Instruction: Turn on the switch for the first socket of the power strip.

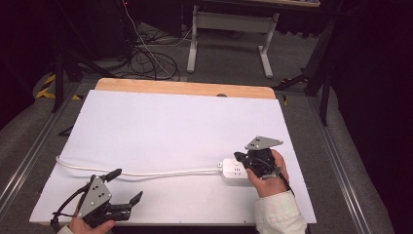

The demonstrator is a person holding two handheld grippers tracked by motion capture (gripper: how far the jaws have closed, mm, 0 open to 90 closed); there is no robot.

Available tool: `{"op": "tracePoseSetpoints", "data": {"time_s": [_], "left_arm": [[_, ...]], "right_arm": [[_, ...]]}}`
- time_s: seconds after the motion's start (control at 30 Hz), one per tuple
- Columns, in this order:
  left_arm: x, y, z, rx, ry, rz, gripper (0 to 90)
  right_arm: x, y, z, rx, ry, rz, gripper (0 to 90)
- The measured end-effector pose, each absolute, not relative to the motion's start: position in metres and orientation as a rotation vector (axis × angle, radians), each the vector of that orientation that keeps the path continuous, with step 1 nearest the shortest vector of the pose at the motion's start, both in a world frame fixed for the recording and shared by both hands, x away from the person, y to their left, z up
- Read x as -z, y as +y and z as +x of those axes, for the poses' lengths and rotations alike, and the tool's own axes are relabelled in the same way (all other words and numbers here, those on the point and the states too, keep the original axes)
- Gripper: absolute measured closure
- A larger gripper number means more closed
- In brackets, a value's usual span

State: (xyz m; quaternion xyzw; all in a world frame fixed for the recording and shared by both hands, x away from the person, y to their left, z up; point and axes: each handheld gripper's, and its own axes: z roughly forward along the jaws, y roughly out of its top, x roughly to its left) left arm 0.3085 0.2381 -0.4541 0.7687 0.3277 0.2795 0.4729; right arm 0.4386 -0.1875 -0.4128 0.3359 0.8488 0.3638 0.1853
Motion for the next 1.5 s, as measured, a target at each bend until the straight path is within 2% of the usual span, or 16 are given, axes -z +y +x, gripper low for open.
{"op": "tracePoseSetpoints", "data": {"time_s": [0.33, 0.73, 0.8, 1.13, 1.27, 1.5], "left_arm": [[0.454, 0.238, 0.309, -0.686, 0.803, 1.885, 10.8], [0.454, 0.24, 0.306, -0.687, 0.812, 1.877, 10.7], [0.454, 0.24, 0.306, -0.688, 0.809, 1.878, 10.6], [0.454, 0.239, 0.307, -0.685, 0.811, 1.875, 10.6], [0.454, 0.24, 0.307, -0.686, 0.807, 1.876, 10.6], [0.453, 0.239, 0.307, -0.676, 0.805, 1.876, 10.8]], "right_arm": [[0.391, -0.185, 0.425, -1.094, 2.345, 0.875, 90.0], [0.384, -0.186, 0.42, -1.154, 2.313, 0.831, 89.7], [0.381, -0.186, 0.419, -1.175, 2.299, 0.82, 78.6], [0.372, -0.197, 0.404, -1.314, 2.272, 0.73, 52.7], [0.376, -0.202, 0.398, -1.389, 2.253, 0.682, 43.6], [0.379, -0.206, 0.389, -1.46, 2.26, 0.673, 36.7]]}}
